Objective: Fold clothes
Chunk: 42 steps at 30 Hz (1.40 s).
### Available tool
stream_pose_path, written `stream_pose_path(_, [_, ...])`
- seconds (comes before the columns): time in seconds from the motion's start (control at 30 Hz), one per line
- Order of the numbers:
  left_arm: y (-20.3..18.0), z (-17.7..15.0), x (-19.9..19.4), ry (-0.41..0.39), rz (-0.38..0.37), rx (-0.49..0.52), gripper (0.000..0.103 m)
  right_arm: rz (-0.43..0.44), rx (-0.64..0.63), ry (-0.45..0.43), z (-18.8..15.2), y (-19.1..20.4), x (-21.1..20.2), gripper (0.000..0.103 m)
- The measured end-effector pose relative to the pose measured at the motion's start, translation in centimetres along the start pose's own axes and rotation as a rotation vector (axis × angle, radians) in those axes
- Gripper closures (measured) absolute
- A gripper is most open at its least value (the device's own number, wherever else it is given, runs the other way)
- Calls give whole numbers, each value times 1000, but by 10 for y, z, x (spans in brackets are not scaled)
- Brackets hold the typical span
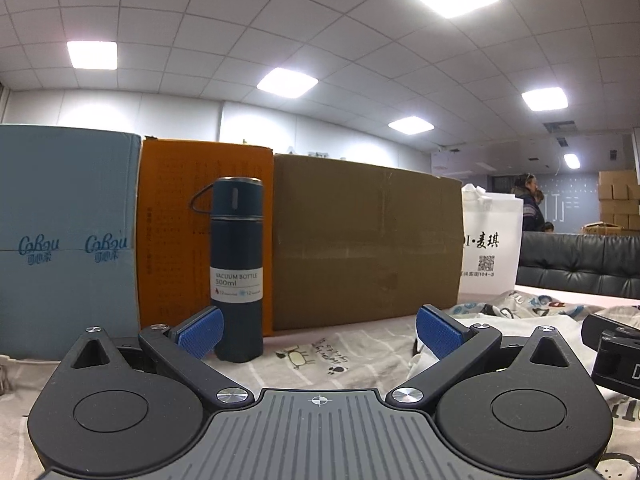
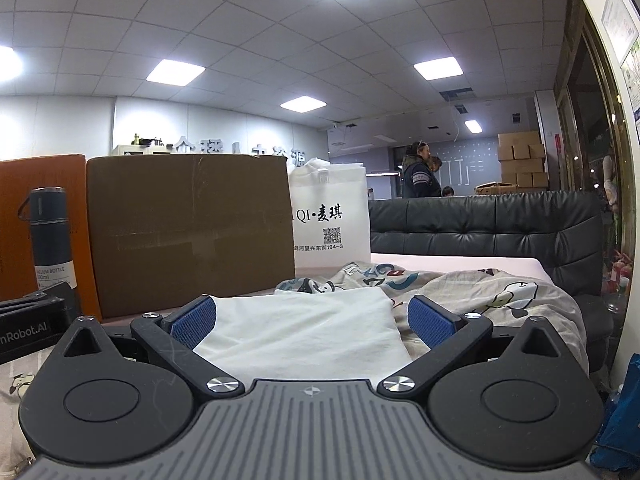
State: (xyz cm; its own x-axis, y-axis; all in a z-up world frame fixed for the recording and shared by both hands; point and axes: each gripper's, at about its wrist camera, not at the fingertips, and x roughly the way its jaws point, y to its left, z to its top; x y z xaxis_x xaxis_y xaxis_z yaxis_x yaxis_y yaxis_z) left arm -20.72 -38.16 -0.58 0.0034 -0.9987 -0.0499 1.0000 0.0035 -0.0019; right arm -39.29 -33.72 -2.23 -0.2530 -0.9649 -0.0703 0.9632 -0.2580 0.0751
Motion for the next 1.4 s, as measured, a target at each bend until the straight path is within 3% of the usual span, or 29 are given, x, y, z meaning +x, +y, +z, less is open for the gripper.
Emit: stream_pose_path(1.4, [-3, 0, 0, 3, -20, 26, 0, 30, -58, 40, -3, 10, 9, 0])
